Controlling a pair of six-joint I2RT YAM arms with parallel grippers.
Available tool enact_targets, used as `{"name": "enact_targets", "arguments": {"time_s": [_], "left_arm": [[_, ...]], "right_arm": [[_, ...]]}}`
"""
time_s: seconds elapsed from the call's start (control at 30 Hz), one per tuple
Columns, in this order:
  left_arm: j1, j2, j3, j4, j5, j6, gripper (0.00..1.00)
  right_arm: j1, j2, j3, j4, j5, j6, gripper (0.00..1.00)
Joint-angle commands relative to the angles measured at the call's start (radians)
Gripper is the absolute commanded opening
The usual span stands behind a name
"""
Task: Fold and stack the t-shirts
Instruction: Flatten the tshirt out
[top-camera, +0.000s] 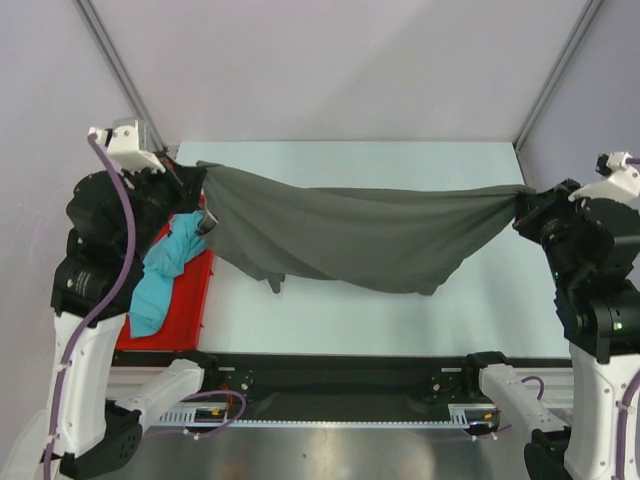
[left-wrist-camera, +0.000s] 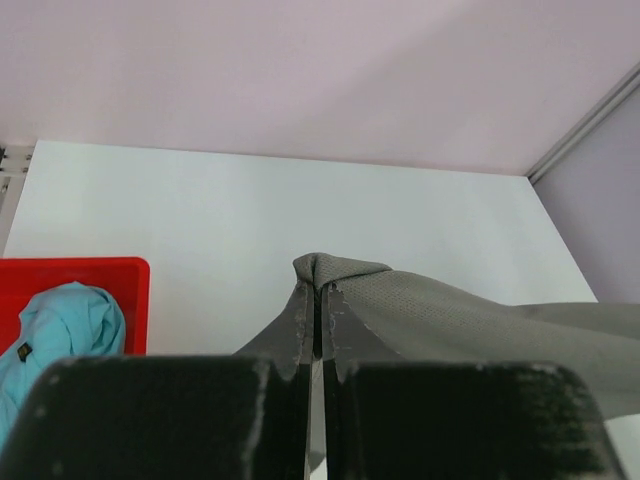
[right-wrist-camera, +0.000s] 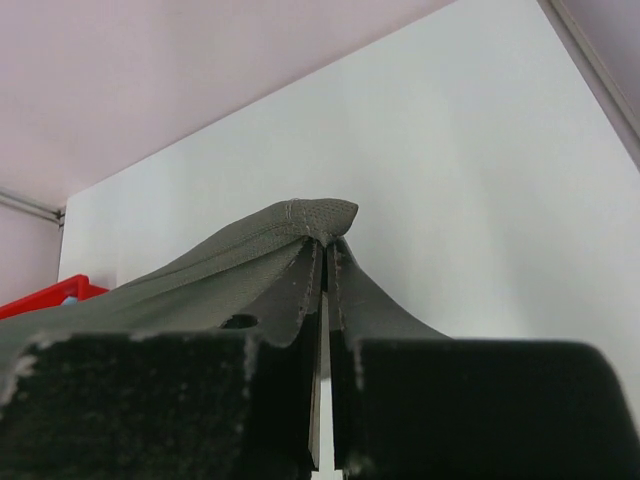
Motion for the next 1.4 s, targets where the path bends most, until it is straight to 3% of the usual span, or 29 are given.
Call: {"name": "enact_targets", "arguments": {"time_s": [0.0,0.13,0.23,0.37,0.43,0.5,0.53,0.57,0.63,0.67,0.73,0.83,0.9,1.07,1.1,1.17,1.23,1.37], "left_arm": [[0.006,0.091,0.044,0.071,-0.004,0.006,0.0],[0.006,0.256,0.118,0.058,-0.002,0.024,0.02],[0.005,0.451,0.259,0.0,0.001,0.04,0.02],[0.014,0.66,0.328,0.068,0.005,0.083,0.0],[0.032,0.833,0.442,0.052,0.002,0.087,0.01],[0.067,0.94,0.58,-0.009,-0.026,0.077,0.15],[0.072,1.026,0.616,-0.027,-0.077,0.077,0.57],[0.077,1.048,0.642,-0.052,-0.102,0.08,0.68],[0.075,1.079,0.639,-0.063,-0.142,0.098,0.86],[0.069,1.082,0.639,-0.096,-0.154,0.104,0.89],[0.058,1.042,0.586,-0.121,-0.197,0.112,0.9],[0.052,0.937,0.371,-0.075,-0.144,0.081,0.86],[0.043,0.832,0.213,-0.063,-0.127,0.06,0.79],[-0.023,0.666,-0.119,-0.063,-0.033,-0.004,0.66],[-0.032,0.622,-0.156,-0.066,-0.027,-0.023,0.59],[-0.05,0.571,-0.254,-0.06,-0.013,-0.077,0.55],[-0.07,0.513,-0.302,-0.052,-0.016,-0.101,0.52],[-0.078,0.487,-0.368,-0.078,-0.01,-0.146,0.52]], "right_arm": [[-0.003,0.072,0.031,0.057,0.038,-0.023,0.0],[-0.017,0.229,0.041,0.15,0.05,-0.004,0.0],[-0.045,0.326,0.02,0.264,0.058,-0.012,0.0],[-0.045,0.608,0.11,0.316,0.12,-0.062,0.0],[-0.055,0.726,0.173,0.309,0.101,-0.061,0.01],[-0.086,0.881,0.294,0.284,0.037,-0.009,0.29],[-0.115,0.927,0.338,0.237,0.024,0.016,0.4],[-0.121,0.977,0.477,0.183,0.038,0.017,0.55],[-0.127,1.107,0.601,0.015,0.099,0.016,0.65],[-0.127,1.132,0.662,-0.028,0.093,0.011,0.7],[-0.13,1.114,0.631,-0.101,0.082,0.026,0.72],[-0.115,0.978,0.387,-0.066,-0.016,0.051,0.71],[-0.094,0.889,0.141,-0.002,-0.106,0.068,0.65],[-0.017,0.606,-0.277,0.042,-0.162,0.158,0.52],[-0.019,0.568,-0.332,0.055,-0.175,0.195,0.48],[-0.019,0.459,-0.484,0.077,-0.185,0.214,0.33],[-0.022,0.41,-0.592,0.083,-0.194,0.235,0.27],[-0.112,0.344,-0.742,0.1,-0.293,0.276,0.3]]}}
